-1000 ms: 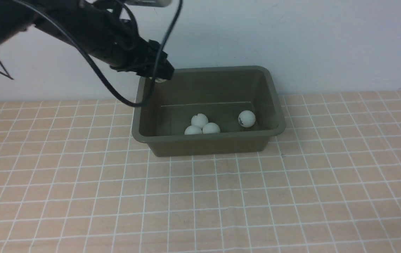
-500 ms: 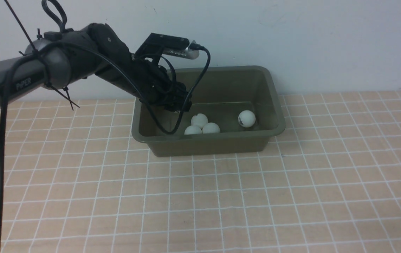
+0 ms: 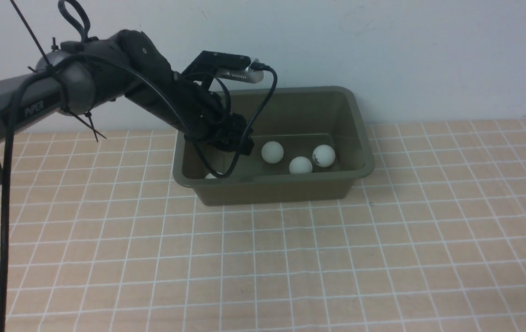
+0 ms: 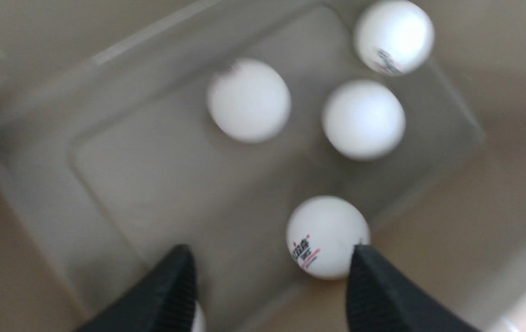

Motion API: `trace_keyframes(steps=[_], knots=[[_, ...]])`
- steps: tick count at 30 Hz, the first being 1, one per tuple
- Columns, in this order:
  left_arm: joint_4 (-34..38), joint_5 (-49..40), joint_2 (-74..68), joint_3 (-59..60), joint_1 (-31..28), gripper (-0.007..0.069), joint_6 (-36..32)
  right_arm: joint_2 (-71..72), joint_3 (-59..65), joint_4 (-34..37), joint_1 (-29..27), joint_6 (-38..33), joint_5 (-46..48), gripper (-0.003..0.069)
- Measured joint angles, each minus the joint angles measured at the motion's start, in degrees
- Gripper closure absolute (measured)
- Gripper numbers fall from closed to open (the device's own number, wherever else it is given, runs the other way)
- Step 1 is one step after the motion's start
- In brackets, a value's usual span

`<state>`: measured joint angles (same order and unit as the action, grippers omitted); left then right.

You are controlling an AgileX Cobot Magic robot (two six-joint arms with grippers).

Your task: Put the table tennis balls into the box on the light coffee tablecloth.

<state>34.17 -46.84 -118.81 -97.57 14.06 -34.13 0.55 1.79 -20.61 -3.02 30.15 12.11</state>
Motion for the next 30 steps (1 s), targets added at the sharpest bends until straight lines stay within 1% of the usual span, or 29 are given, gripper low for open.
trace_keyframes(steps=[1,2,3,4,5,6,7,9,13,18,23,27,30], knots=[[-0.1,-1.2,0.6,-0.3,0.0,0.0328,0.1,0.0,0.0,0.0,0.0,0.0,0.0,0.0671],[-0.2,-3.3,2.5,-0.7,0.0,0.0404,0.1,0.0,0.0,0.0,0.0,0.0,0.0,0.0671],[-0.2,-4.5,4.3,-0.7,0.0,0.0449,0.1,0.0,0.0,0.0,0.0,0.0,0.0,0.0671],[-0.2,-6.3,6.4,-0.8,0.0,0.0522,0.1,0.0,0.0,0.0,0.0,0.0,0.0,0.0671],[-0.2,-6.7,7.3,-0.8,0.0,0.0547,0.1,0.0,0.0,0.0,0.0,0.0,0.0,0.0671],[-0.3,-7.9,10.1,-0.8,0.0,0.0614,0.1,0.0,0.0,0.0,0.0,0.0,0.0,0.0671],[-0.3,-8.7,12.6,-0.8,0.0,0.0648,-0.1,0.0,0.0,0.0,0.0,0.0,0.0,0.0671],[-0.2,-9.7,18.5,-0.9,0.0,0.0684,-0.1,0.0,0.0,0.0,0.0,0.0,0.0,0.0671],[1.4,-10.7,28.2,-0.9,0.0,0.0693,1.5,0.0,0.0,0.0,0.0,0.0,0.0,0.0671],[4.0,-15.5,41.5,-1.3,0.0,0.0693,4.1,0.0,0.0,0.0,0.0,0.0,0.0,0.0671],[5.6,-18.6,49.2,-1.3,0.0,0.0693,4.1,0.0,0.0,0.0,0.0,0.0,0.0,0.0671],[5.7,-19.1,54.8,-1.4,0.0,0.0693,2.3,0.0,0.0,0.0,0.0,0.0,0.0,0.0671],[2.4,-19.2,57.2,-1.0,0.0,0.0693,-0.2,0.0,0.0,0.0,0.0,0.0,0.0,0.0671]])
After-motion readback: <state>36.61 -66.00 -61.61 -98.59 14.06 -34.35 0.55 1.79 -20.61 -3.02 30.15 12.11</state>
